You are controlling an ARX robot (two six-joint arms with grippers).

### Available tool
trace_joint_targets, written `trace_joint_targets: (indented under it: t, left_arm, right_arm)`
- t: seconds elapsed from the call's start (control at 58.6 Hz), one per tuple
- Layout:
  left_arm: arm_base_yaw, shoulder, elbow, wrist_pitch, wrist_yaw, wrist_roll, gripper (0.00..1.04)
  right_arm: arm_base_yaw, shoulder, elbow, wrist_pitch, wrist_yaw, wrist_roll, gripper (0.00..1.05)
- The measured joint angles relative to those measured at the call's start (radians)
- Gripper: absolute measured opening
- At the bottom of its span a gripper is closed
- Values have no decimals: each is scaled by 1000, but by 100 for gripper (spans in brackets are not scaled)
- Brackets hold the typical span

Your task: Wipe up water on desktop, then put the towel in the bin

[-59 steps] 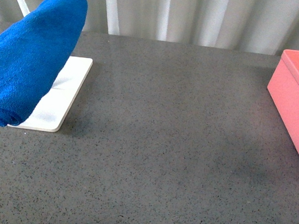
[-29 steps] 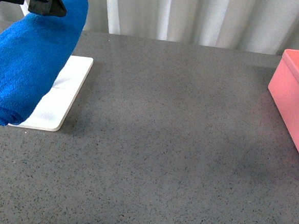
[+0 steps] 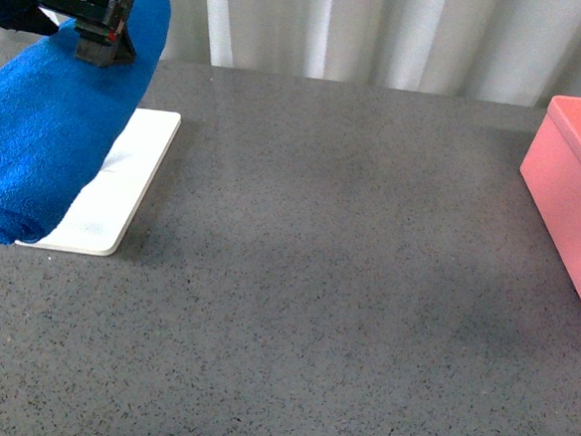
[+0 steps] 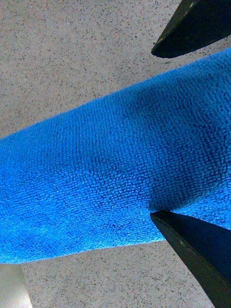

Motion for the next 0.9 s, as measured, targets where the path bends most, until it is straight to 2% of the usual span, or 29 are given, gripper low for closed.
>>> trace_joint_targets:
  t: [0.239,0.273,0.341,0.409,0.631,0.768,0.904]
  left_arm:
    - [11,16,12,19,-22,-4,98]
    - [11,18,12,20,-22,-4,95]
    - [13,20,8,29,-26,-4,84]
    - [13,22,-4,35,-26,-4,67]
    - [20,23,-16,33,-35,-14,35]
    - [28,7,-18,13,-7,-50,5]
    - [33,-21,-18,-22,46,-82,4]
  right_arm:
    - [0,0,0,0,0,0,98]
    - [0,0,0,0,0,0,98]
    - [0,0,0,0,0,0,98]
    - [0,0,0,0,0,0,98]
    - [0,0,0,0,0,0,98]
    - [0,0,0,0,0,0,98]
    - [0,0,0,0,0,0,98]
